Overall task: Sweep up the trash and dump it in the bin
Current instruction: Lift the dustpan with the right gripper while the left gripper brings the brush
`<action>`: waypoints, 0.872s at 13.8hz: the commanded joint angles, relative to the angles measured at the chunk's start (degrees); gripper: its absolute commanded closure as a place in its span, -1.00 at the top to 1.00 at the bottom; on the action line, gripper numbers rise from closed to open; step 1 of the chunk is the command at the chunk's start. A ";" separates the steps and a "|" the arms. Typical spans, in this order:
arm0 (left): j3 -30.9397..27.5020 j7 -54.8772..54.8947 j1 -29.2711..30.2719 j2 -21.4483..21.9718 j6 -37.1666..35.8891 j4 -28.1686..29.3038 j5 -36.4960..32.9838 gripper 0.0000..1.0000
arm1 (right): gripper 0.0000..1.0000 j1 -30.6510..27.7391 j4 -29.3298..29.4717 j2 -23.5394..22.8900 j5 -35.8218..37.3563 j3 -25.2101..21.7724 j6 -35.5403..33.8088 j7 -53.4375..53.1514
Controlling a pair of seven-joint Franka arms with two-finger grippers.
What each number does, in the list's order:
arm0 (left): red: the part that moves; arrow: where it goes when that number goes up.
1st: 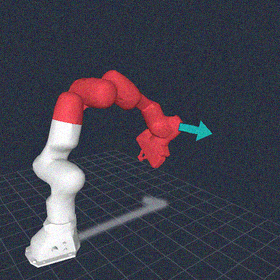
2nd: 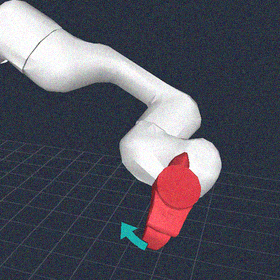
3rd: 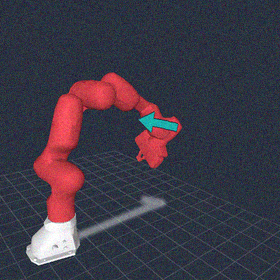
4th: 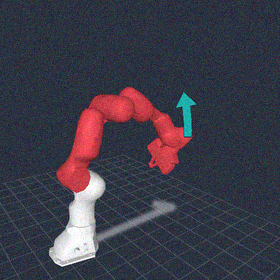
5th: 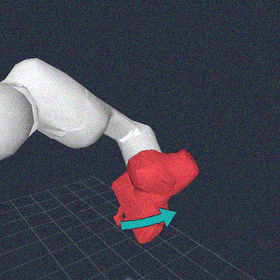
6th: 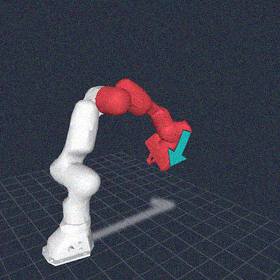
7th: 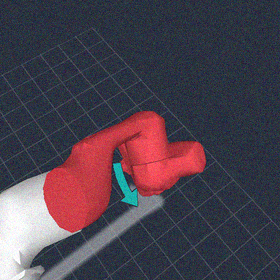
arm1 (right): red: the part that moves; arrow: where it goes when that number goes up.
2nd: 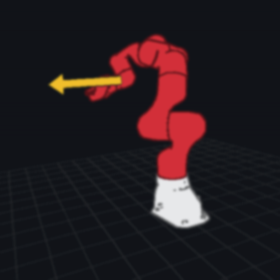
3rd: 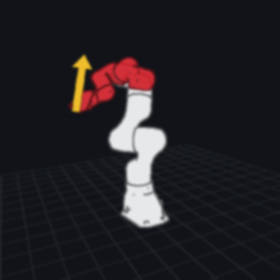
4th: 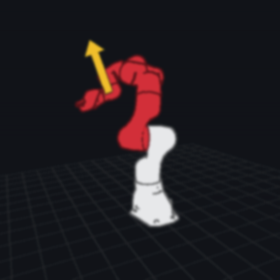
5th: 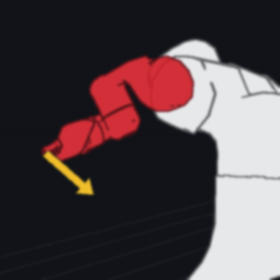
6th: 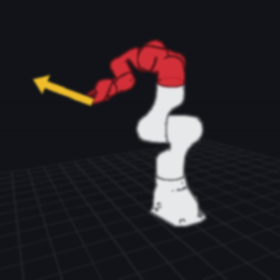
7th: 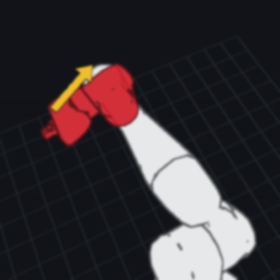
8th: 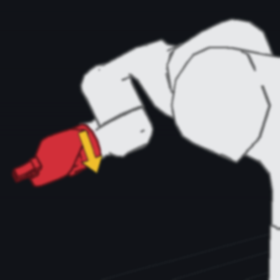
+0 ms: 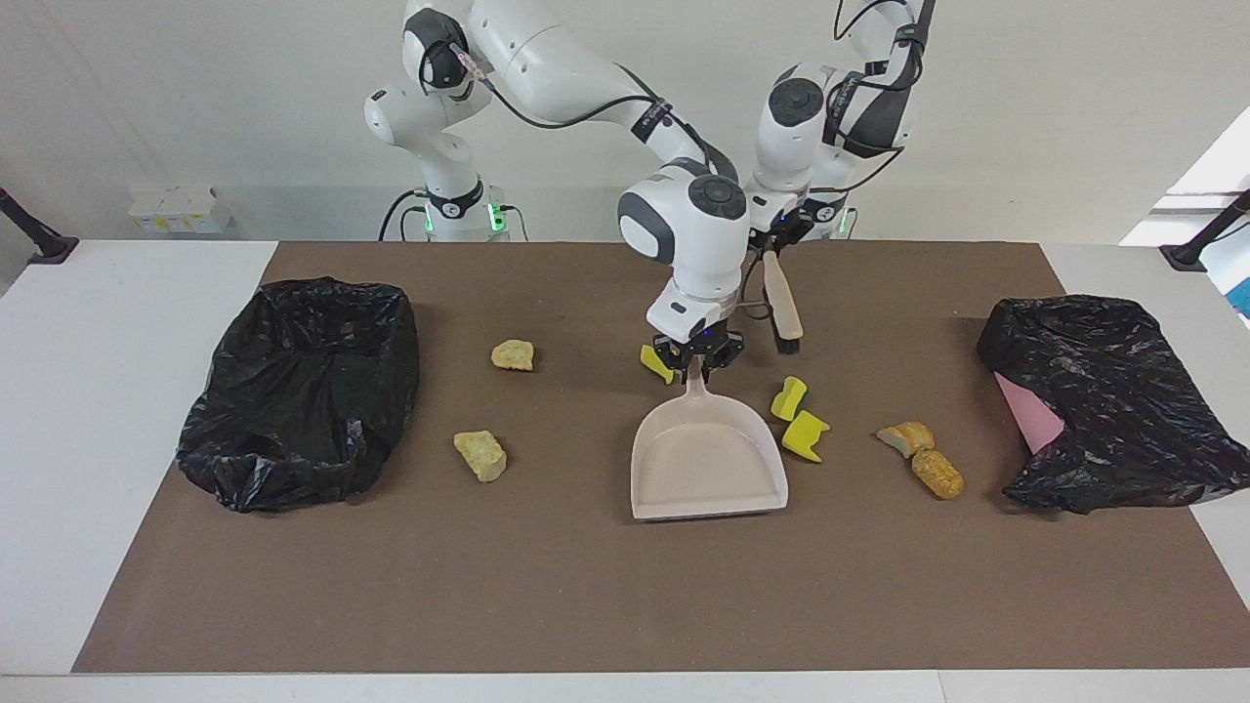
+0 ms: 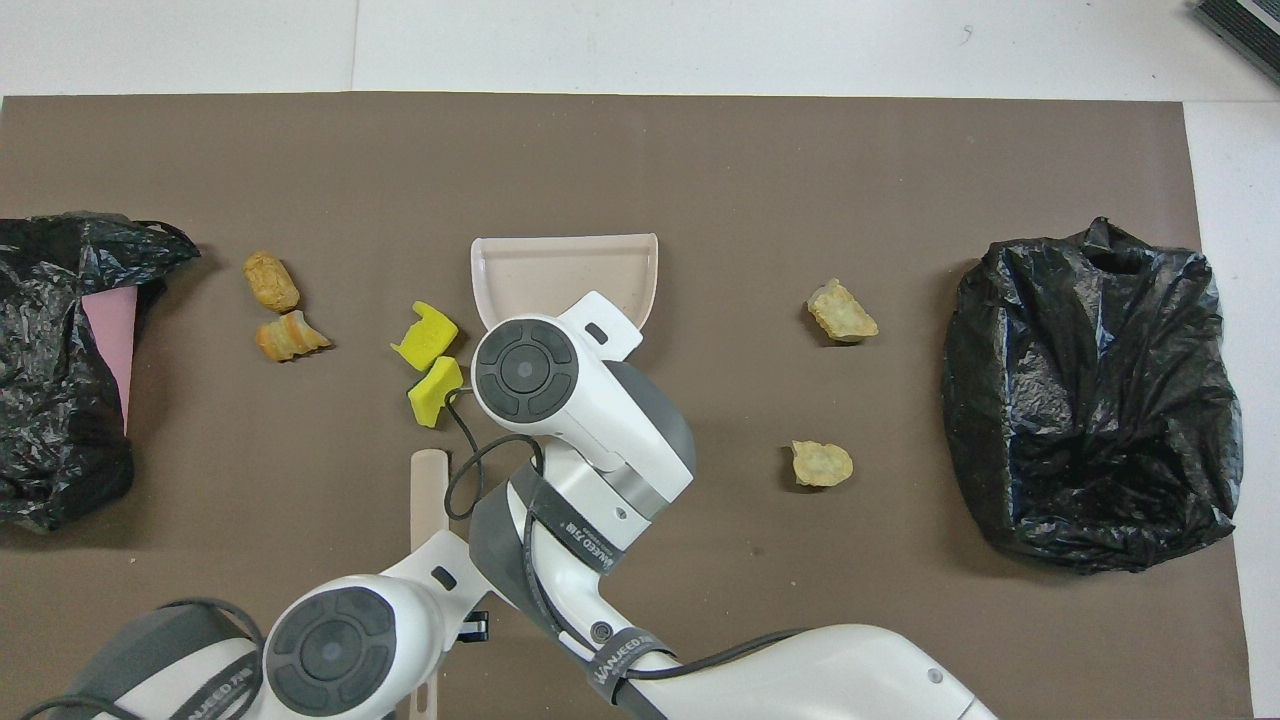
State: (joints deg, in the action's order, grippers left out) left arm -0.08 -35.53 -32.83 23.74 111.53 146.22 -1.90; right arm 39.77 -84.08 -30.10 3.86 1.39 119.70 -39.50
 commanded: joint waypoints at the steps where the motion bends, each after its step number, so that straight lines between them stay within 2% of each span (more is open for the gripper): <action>1: 0.52 5.70 8.45 -2.28 1.13 -2.69 -1.97 -1.00 | -1.00 -0.48 -4.15 5.83 -0.44 0.28 -0.35 5.12; 4: 0.43 11.16 17.77 -6.58 6.57 -5.42 -1.97 -1.00 | -1.00 -0.39 -10.04 11.54 -0.35 0.28 -0.43 21.78; 8: 0.43 20.04 27.27 -16.15 9.76 -14.97 -1.97 -1.00 | -1.00 -0.21 -11.28 12.17 -0.52 0.36 -0.34 41.47; 11: 0.43 26.01 32.36 -22.40 10.72 -21.23 -1.97 -1.00 | -1.00 -0.39 -16.02 14.02 -0.61 0.36 -1.31 58.09; 12: 0.43 29.51 34.21 -23.64 11.51 -22.20 -1.97 -1.00 | -1.00 0.13 -16.81 14.46 -0.61 0.36 -1.31 59.96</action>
State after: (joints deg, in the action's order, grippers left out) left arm -0.27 -11.00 -2.33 4.27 122.25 128.29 -3.21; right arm 39.89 -96.52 -18.86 3.84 1.48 118.42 13.83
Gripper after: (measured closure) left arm 0.736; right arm 0.687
